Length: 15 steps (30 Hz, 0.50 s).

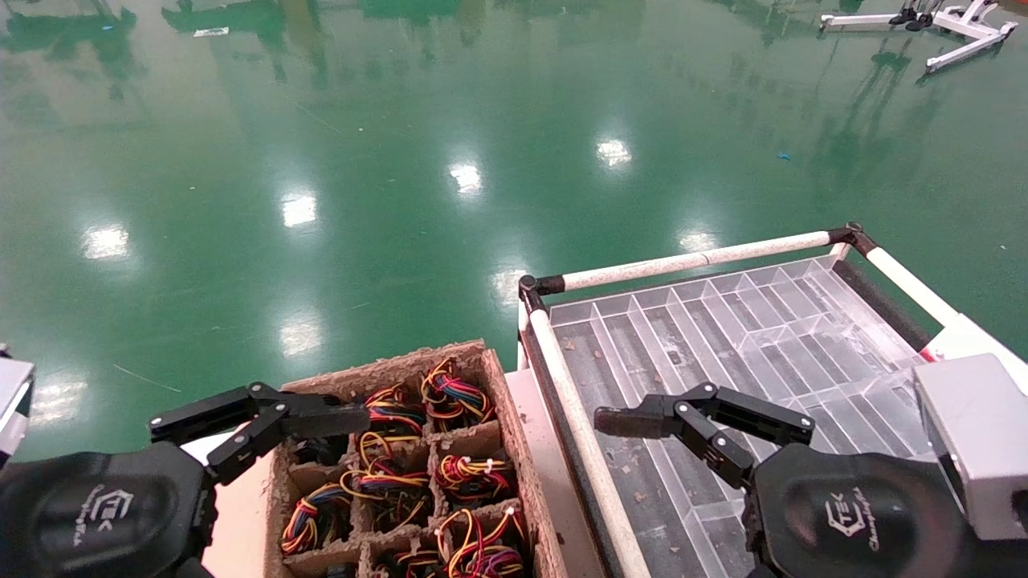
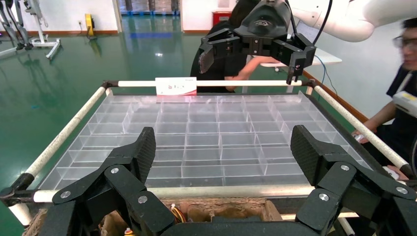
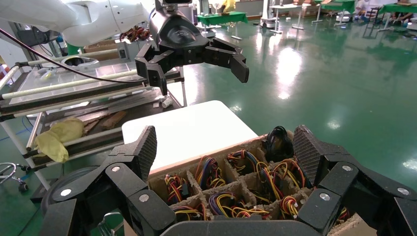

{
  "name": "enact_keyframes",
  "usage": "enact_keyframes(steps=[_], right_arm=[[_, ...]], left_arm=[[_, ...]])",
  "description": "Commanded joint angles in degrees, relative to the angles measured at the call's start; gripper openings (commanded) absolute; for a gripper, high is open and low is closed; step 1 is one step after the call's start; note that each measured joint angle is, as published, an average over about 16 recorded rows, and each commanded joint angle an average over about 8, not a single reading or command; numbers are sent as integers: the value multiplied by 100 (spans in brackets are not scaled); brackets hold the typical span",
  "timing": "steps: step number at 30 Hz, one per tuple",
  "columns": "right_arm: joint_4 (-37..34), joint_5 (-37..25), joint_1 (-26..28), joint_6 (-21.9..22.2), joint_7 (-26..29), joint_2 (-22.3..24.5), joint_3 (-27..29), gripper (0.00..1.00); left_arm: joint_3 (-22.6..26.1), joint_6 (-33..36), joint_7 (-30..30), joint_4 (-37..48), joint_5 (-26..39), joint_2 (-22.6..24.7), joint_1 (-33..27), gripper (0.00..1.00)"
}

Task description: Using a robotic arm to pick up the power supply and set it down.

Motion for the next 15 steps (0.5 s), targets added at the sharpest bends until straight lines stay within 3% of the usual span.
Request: enact_keyframes(steps=[1, 15], right_arm=[[0, 0, 0, 0, 0, 0, 0, 100], [0, 0, 0, 0, 0, 0, 0, 100]], left_arm=[[0, 0, 0, 0, 0, 0, 0, 100], [0, 0, 0, 0, 0, 0, 0, 100]])
